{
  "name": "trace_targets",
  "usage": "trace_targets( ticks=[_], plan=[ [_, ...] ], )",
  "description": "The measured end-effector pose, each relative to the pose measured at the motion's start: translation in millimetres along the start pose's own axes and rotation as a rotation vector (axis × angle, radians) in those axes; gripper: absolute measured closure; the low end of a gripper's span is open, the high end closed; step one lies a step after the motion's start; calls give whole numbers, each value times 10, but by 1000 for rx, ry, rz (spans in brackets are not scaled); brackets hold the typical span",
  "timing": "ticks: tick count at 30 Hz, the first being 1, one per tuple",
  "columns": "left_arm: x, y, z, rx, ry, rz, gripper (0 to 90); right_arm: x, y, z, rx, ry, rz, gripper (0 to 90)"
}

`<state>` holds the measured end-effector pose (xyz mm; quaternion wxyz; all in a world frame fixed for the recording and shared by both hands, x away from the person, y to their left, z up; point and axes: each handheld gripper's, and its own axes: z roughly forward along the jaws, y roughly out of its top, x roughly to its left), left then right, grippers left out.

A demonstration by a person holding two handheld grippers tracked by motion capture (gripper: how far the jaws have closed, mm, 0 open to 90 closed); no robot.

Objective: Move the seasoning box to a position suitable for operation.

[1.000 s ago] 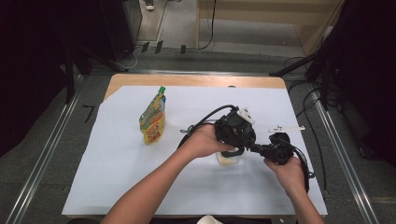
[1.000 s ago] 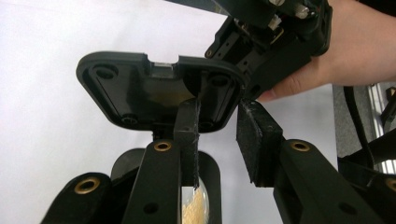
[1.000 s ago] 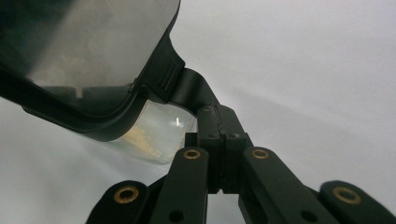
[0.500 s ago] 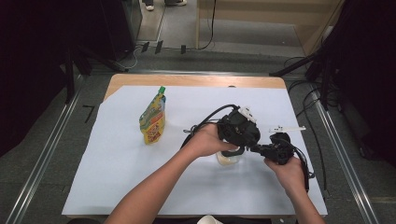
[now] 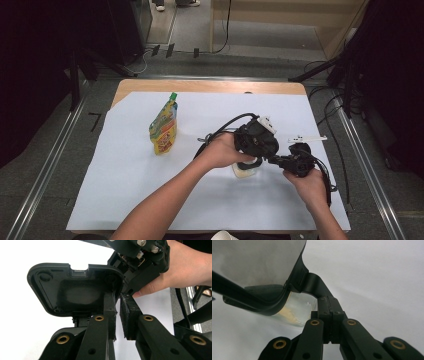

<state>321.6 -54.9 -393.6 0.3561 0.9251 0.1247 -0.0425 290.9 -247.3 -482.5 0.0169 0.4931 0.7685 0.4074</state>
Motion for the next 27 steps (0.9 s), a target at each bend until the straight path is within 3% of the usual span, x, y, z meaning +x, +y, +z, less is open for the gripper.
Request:
trace_targets(
  ticks=[3,6,10,13,16,19,24,27],
  plan=[
    [-12,-22,-46,-4,0,-11,794,6,-15,-15,9,-1,-10,895],
    [14,-76,-137,-18,0,-47,721,20,-30,-52,13,-7,-26,878],
    [48,-232,-300,-42,22,-55,658,51,-54,-143,-10,-18,-50,775],
    [65,-392,-424,-65,23,-98,625,110,-84,-211,-10,-15,-79,728],
    [72,-574,-527,-119,19,-152,606,211,-163,-294,-8,1,-104,700],
    [53,-772,-608,-95,58,-165,595,292,-254,-344,-8,9,-126,671],
    [74,-974,-678,-59,40,-210,550,440,-292,-365,-33,40,-140,640],
    [86,-1094,-756,-101,55,-218,533,534,-252,-326,-44,74,-147,647]
  ],
)
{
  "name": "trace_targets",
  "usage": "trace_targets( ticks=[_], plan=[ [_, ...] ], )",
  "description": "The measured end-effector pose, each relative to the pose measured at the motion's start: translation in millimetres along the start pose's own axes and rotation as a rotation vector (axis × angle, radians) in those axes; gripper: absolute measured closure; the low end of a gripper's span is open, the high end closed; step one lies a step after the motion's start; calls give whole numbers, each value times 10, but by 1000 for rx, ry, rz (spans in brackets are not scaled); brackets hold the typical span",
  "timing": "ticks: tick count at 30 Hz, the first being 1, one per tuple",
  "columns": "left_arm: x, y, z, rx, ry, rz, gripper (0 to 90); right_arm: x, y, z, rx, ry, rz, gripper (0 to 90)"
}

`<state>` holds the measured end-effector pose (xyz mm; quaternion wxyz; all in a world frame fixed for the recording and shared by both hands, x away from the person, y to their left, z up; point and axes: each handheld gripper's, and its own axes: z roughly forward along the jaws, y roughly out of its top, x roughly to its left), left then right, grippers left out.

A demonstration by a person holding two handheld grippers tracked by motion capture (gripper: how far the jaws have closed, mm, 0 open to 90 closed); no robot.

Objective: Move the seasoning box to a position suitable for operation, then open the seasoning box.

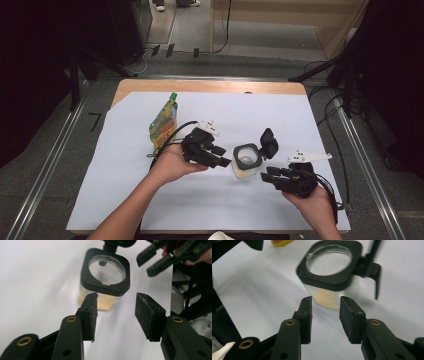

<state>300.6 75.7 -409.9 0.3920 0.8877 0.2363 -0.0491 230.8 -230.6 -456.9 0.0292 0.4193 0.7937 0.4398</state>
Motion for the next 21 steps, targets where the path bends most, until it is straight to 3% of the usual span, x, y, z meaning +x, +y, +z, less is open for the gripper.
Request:
trace_targets(
  ticks=[5,8,12,21],
  plan=[
    [38,-90,-175,-21,17,-32,493,157,100,50,14,45,-36,649],
    [39,-138,-255,-29,34,-39,465,276,138,54,12,64,-99,626],
    [62,-219,-374,-36,66,-58,450,400,194,84,2,81,-136,596],
    [150,-399,-535,-31,101,-101,437,452,256,273,58,113,-119,562]
  ],
)
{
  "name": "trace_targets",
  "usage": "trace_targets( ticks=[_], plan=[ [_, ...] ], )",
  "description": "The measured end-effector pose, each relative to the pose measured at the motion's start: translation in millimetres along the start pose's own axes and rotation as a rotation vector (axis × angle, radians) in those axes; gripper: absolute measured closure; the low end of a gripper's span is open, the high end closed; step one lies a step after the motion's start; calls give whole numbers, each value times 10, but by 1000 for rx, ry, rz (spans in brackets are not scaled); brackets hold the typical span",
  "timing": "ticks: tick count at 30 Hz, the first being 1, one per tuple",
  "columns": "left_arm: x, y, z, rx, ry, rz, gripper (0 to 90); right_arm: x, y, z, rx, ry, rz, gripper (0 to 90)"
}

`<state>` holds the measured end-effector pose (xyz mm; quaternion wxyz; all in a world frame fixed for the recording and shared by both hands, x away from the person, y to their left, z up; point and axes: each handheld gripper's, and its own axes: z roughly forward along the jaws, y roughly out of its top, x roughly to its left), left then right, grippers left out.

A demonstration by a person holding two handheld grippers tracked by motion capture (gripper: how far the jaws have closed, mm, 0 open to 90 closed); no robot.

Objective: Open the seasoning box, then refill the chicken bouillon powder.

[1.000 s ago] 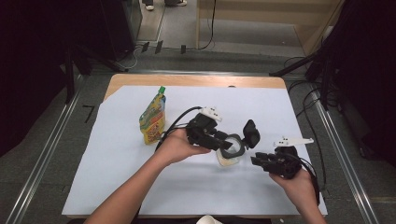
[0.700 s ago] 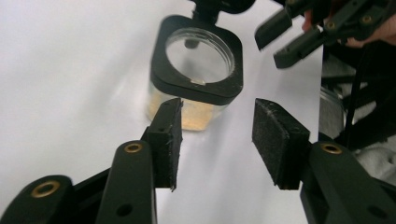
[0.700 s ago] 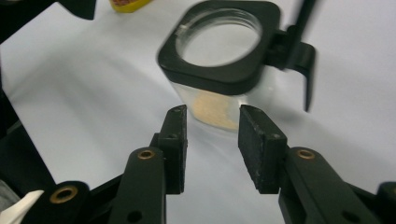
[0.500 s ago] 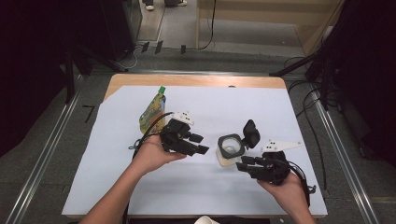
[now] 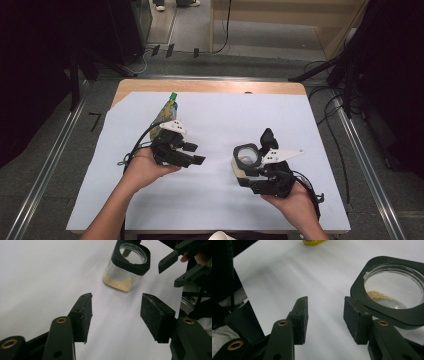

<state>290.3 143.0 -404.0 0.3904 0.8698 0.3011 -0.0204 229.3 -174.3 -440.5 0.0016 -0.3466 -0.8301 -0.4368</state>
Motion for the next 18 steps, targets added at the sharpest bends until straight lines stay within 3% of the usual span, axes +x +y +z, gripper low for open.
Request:
trace_targets(
  ticks=[11,18],
  plan=[
    [125,-121,-207,-37,39,-50,427,-17,44,77,6,-25,-5,512],
    [194,-178,-350,-32,75,-63,447,-15,49,115,15,-34,-21,497]
  ],
)
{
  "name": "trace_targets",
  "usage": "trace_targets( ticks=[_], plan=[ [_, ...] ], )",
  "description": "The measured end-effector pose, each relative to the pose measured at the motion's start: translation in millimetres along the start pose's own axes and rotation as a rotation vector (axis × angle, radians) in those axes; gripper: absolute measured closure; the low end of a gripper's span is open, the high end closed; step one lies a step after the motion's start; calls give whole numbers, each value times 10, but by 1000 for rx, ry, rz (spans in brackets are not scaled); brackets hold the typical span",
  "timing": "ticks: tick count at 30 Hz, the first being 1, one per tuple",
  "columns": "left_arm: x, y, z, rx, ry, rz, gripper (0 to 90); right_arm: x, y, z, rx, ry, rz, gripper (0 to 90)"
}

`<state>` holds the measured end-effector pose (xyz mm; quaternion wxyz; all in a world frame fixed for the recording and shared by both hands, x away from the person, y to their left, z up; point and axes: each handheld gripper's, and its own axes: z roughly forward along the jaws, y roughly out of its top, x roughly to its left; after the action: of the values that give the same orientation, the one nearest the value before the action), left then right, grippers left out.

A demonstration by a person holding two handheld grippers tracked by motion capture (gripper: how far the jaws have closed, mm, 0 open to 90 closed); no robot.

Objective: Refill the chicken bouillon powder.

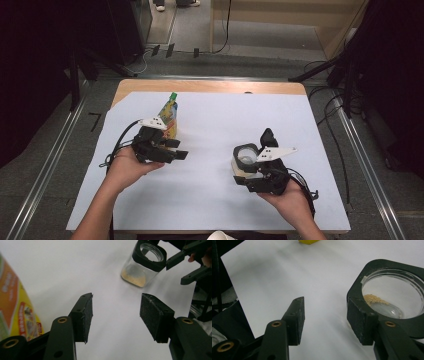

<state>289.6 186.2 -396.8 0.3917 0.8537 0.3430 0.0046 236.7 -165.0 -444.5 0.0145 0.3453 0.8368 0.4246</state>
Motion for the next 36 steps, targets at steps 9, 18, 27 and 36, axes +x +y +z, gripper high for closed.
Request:
trace_targets(
  ticks=[9,18,27,36],
  plan=[
    [104,-142,-384,-41,72,-76,454,-9,60,-26,-27,7,-16,503],
    [159,-335,-672,-77,145,-117,453,17,88,33,-13,24,-35,509],
    [432,-468,-372,-84,211,-169,409,33,104,91,-1,29,-42,513],
    [541,-324,-128,-122,273,-176,423,27,40,53,-4,4,-26,517]
  ],
)
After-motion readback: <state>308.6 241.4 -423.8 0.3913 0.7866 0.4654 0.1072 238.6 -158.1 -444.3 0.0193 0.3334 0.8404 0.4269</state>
